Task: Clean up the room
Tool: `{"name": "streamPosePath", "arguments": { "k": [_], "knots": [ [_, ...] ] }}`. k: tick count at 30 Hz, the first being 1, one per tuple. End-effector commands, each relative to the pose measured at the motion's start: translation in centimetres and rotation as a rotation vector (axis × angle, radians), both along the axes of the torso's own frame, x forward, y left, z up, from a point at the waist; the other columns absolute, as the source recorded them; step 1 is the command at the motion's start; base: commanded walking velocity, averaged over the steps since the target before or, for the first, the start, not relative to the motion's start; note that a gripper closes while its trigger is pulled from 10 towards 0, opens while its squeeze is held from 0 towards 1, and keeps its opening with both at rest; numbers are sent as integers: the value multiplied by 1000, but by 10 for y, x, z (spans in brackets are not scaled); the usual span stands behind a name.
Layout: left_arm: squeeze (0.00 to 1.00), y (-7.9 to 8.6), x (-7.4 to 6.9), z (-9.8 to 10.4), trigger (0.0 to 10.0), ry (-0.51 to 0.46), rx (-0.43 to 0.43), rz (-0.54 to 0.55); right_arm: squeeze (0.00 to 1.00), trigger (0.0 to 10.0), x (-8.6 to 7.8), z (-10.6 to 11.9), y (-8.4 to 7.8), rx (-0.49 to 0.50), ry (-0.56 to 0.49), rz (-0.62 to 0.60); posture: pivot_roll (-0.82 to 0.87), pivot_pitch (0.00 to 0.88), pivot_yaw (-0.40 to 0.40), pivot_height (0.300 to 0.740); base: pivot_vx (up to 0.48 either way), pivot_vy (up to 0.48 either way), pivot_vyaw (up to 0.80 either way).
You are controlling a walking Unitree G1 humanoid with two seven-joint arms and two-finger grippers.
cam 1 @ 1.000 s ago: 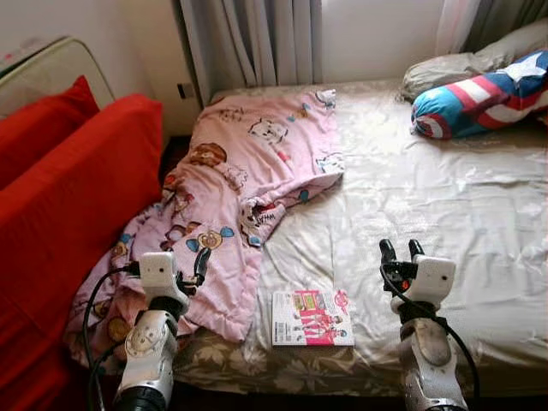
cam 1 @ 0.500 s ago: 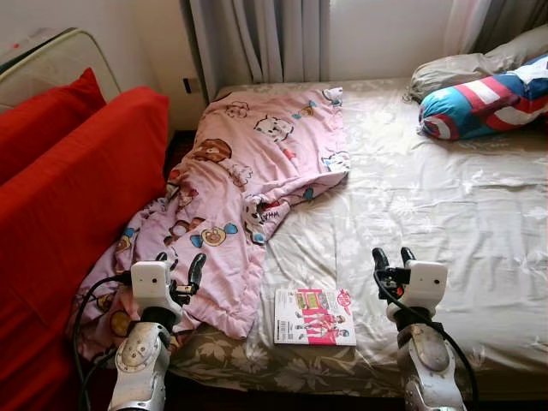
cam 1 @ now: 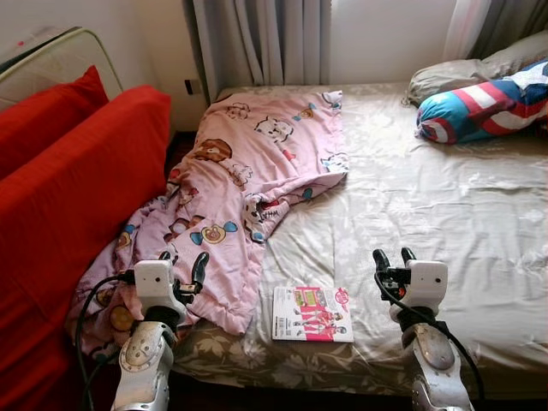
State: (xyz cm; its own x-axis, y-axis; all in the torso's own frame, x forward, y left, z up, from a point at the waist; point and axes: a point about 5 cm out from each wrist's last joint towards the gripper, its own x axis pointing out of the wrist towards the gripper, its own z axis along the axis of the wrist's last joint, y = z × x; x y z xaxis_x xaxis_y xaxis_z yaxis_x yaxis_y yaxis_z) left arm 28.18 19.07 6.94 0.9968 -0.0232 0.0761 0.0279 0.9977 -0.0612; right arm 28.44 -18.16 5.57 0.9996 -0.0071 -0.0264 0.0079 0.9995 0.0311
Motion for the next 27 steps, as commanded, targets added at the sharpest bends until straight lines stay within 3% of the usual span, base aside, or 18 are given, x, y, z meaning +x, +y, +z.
{"name": "streamPosePath", "arguments": {
  "k": [1, 14, 27],
  "knots": [
    [0, 2, -2, -1, 10000, 12, -12, 17, 0, 10000, 1, 7, 3, -8, -38, 27, -136, 79, 6, 681, 0, 0, 0],
    [0, 3, -8, 0, 10000, 20, -11, 34, 0, 10000, 5, 5, 10, -11, 14, 56, -121, 114, -1, 671, 0, 0, 0],
    [0, 3, -11, 1, 10000, 30, -6, 29, 0, 10000, 1, 4, 14, 3, 0, 66, -111, 128, 4, 656, 0, 0, 0]
  ]
}}
